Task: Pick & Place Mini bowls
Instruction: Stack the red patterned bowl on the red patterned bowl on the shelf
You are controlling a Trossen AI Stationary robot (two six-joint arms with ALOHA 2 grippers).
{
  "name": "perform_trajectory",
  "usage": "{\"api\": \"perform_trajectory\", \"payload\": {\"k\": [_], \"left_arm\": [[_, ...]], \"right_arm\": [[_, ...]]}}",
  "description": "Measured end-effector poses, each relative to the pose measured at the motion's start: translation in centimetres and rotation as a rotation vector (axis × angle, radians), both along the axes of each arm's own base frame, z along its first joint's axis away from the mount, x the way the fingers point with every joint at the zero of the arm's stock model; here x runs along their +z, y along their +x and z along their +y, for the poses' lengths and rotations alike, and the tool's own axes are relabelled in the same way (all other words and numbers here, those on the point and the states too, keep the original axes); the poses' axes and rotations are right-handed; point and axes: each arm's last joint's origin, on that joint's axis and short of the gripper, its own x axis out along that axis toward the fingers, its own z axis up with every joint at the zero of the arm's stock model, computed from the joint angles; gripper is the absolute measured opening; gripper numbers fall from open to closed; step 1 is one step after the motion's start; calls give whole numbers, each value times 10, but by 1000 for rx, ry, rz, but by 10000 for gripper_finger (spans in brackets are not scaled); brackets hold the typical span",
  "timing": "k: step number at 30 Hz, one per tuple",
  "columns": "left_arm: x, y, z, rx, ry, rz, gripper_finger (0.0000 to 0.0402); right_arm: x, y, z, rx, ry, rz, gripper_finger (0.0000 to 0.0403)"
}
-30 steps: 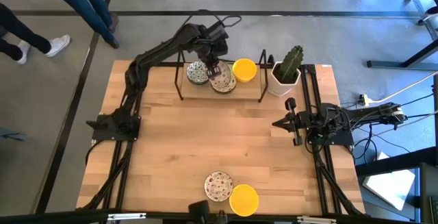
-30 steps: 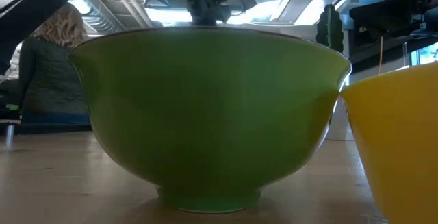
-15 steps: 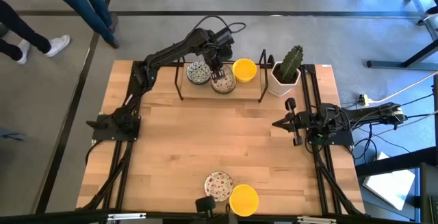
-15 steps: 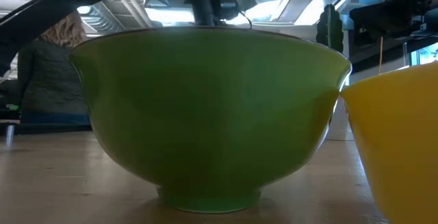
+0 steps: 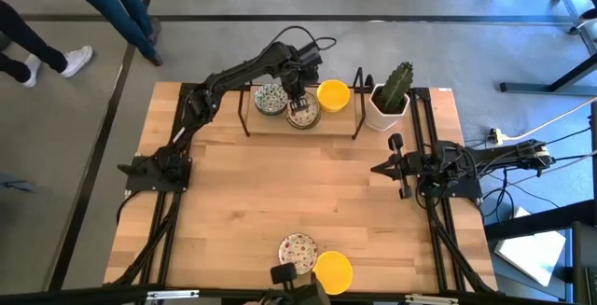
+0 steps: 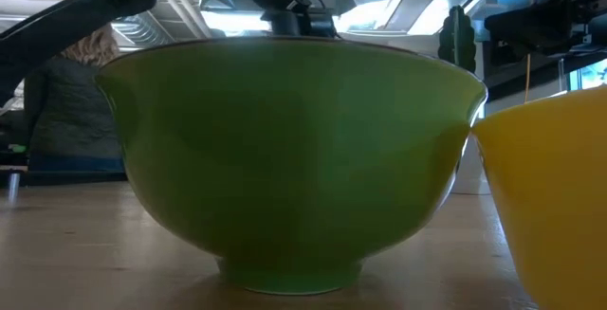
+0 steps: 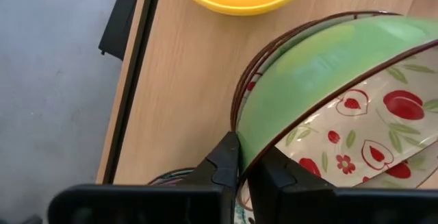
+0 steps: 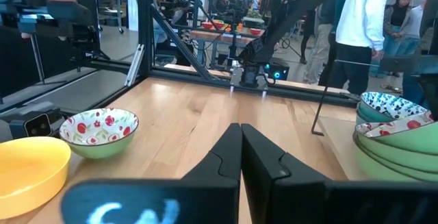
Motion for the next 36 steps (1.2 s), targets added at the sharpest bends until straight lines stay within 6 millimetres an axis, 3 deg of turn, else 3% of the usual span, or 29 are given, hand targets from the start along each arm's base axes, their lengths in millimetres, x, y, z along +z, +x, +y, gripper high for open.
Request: {"api": "perform_trajectory", "payload": {"k": [23, 28, 36], "left_arm": [[5, 15, -11, -156, 82, -56, 83], [9, 20, -22, -224, 128, -47, 72], [9, 21, -23, -177, 238, 19, 14]], "right_arm": [[-1, 0, 0, 0, -2, 12, 7], [-1, 0, 0, 0, -2, 12, 7], [-1, 0, 0, 0, -2, 13, 7]]}}
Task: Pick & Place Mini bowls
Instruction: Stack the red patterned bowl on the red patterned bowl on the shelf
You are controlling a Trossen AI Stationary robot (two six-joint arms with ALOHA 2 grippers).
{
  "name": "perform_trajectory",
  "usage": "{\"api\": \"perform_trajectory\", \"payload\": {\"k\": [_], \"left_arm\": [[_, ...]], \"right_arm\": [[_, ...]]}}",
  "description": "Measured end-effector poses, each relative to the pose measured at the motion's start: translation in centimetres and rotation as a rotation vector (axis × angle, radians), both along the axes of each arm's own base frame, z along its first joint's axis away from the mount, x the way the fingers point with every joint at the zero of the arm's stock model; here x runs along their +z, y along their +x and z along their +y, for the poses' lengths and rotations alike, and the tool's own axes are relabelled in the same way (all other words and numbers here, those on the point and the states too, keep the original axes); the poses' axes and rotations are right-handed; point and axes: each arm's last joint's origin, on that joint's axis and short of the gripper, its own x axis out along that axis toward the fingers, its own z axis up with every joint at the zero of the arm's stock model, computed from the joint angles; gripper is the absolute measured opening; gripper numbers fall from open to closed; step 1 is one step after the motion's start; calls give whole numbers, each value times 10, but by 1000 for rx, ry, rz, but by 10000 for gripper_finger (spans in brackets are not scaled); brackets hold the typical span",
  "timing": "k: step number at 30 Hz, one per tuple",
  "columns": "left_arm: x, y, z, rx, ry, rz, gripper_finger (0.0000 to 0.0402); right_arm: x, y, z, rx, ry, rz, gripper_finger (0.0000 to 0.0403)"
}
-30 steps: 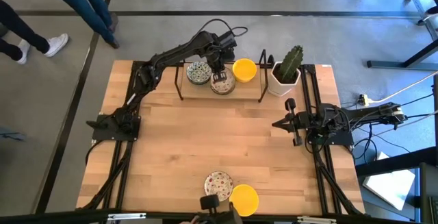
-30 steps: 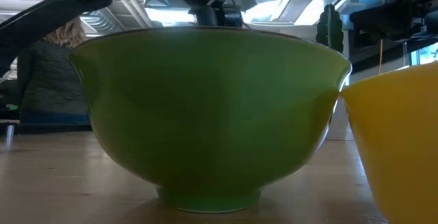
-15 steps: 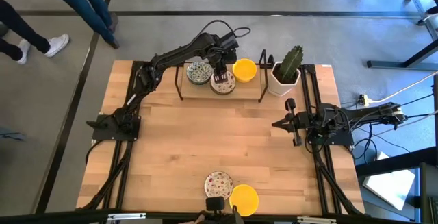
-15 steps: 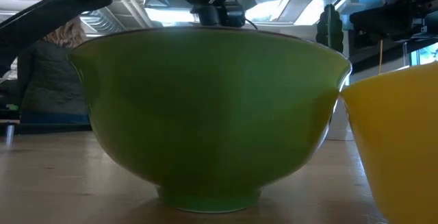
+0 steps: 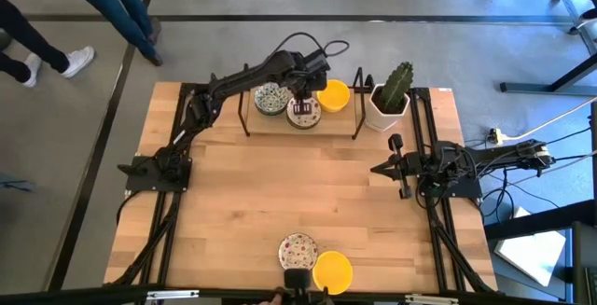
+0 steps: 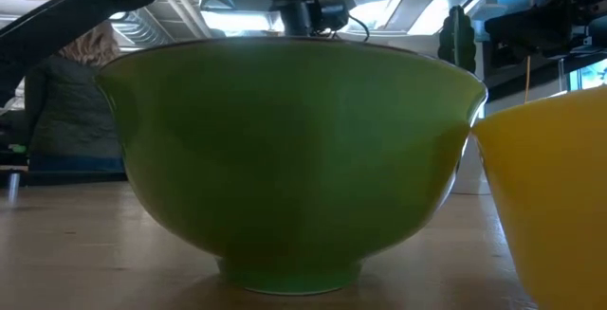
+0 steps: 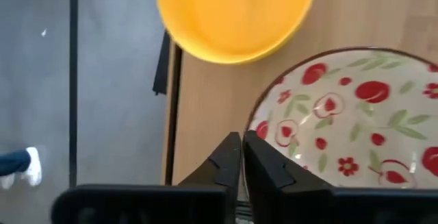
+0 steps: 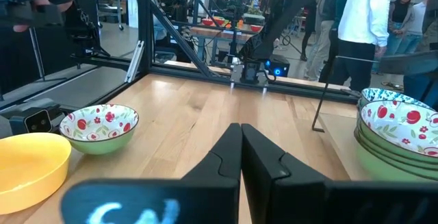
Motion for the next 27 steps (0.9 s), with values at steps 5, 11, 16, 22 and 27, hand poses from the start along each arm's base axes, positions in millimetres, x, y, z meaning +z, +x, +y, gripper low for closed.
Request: {"api": "perform_trajectory", "payload": {"k": [5, 11, 16, 22, 27], "left_arm": [[-1, -5, 5, 30, -29, 8, 3], [2, -10, -1, 6, -102, 25, 2], [19, -18, -23, -23, -152, 42, 3], [18, -16, -36, -36, -163, 79, 3], [19, -20, -30, 77, -82, 102, 1]], "right_arm": [[0, 0, 0, 0, 0, 1, 7], [0, 0, 0, 0, 0, 1, 7], [0, 0, 0, 0, 0, 4, 7], [-1, 0, 0, 0, 2, 7, 7], [-1, 0, 0, 0, 4, 7, 7]]}}
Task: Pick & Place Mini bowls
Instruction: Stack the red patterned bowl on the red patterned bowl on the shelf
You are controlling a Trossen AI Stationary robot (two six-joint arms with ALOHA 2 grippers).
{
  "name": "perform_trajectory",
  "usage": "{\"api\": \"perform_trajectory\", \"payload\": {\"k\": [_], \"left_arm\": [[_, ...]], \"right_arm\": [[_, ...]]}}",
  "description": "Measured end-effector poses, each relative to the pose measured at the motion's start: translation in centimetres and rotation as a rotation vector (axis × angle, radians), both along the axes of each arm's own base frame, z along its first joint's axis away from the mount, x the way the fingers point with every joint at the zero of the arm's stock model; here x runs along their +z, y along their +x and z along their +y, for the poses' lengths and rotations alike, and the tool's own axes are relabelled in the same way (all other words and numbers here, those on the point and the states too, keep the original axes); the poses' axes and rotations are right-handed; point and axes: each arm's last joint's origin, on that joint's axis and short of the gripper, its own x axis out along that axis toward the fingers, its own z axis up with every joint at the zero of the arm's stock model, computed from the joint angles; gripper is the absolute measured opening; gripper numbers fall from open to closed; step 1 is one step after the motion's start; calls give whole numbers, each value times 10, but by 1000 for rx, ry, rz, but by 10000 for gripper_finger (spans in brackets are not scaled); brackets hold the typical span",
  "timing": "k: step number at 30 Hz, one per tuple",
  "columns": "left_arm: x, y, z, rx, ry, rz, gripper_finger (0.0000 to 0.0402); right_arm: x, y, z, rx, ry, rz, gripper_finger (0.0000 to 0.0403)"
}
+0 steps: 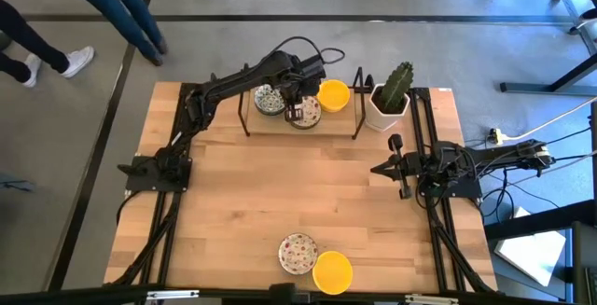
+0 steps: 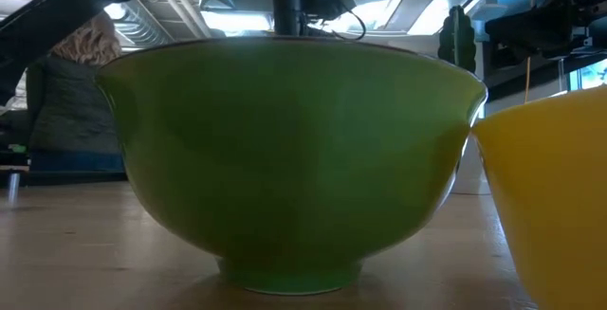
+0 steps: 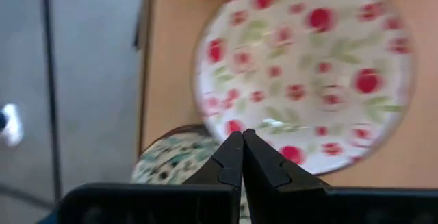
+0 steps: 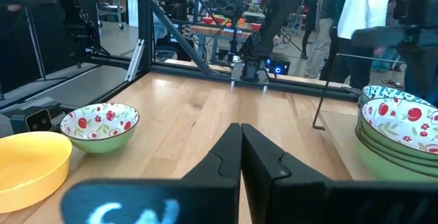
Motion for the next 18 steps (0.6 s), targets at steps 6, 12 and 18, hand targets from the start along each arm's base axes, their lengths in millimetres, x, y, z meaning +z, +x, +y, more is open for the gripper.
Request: {"api": "perform_trajectory", "payload": {"k": [6, 12, 18], "left_arm": [[-1, -5, 12, 110, 74, 18, 2], [-29, -3, 17, 111, 75, 82, 3], [-44, -4, 23, 114, 103, 128, 2]], "right_arm": [[0, 0, 0, 0, -8, -1, 7], [0, 0, 0, 0, -6, -1, 7], [0, 0, 0, 0, -7, -1, 7]]}}
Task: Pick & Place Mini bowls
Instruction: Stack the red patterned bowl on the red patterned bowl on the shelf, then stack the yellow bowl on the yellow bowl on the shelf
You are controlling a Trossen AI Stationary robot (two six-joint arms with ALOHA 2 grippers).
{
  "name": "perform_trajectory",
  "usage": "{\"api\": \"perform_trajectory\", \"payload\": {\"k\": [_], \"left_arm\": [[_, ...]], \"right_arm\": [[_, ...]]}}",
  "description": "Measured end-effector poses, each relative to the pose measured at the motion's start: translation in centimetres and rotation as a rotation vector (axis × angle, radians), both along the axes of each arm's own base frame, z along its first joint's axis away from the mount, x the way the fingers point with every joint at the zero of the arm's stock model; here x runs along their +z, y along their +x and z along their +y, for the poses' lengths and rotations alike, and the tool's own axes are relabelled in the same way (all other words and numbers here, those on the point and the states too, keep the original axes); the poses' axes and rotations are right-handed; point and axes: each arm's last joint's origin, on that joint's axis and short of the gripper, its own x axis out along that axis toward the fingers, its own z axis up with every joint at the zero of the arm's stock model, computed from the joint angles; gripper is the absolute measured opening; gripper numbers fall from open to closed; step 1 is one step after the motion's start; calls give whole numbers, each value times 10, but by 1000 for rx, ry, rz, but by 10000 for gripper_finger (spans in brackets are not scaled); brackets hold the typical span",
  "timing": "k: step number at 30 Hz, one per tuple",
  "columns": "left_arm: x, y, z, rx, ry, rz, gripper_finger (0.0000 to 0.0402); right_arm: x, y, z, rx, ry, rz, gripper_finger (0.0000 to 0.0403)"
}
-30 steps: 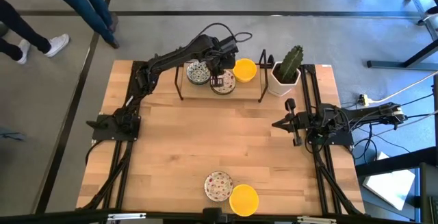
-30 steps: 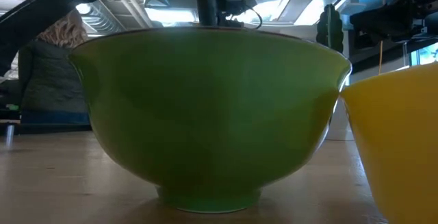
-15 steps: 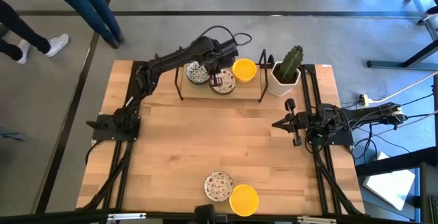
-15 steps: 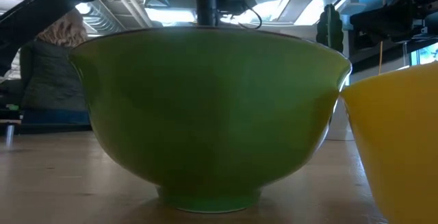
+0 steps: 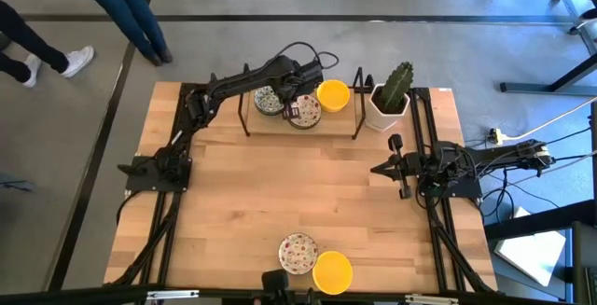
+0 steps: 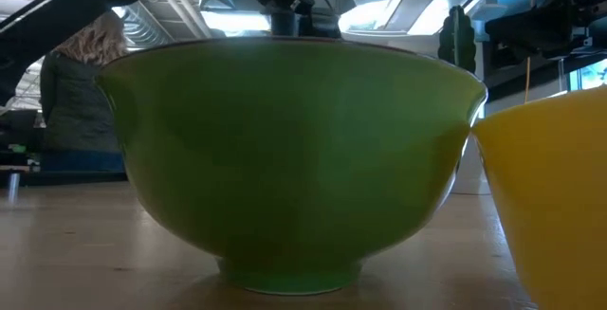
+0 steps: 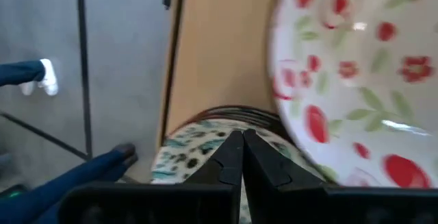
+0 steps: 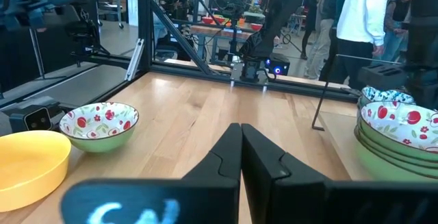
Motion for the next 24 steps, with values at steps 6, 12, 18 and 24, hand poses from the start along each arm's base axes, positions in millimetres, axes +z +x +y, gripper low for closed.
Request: {"api": "perform_trajectory", "payload": {"k": [6, 12, 18, 24], "left_arm": [[1, 3, 3, -8, 62, -10, 1], [3, 3, 2, 0, 94, -3, 5], [7, 8, -3, -14, 83, -58, 2], [7, 9, -2, -22, 75, -68, 1]], "right_arm": [[0, 0, 0, 0, -9, -1, 7], [0, 0, 0, 0, -10, -1, 7], [0, 0, 0, 0, -11, -1, 7], [0, 0, 0, 0, -11, -1, 7]]}}
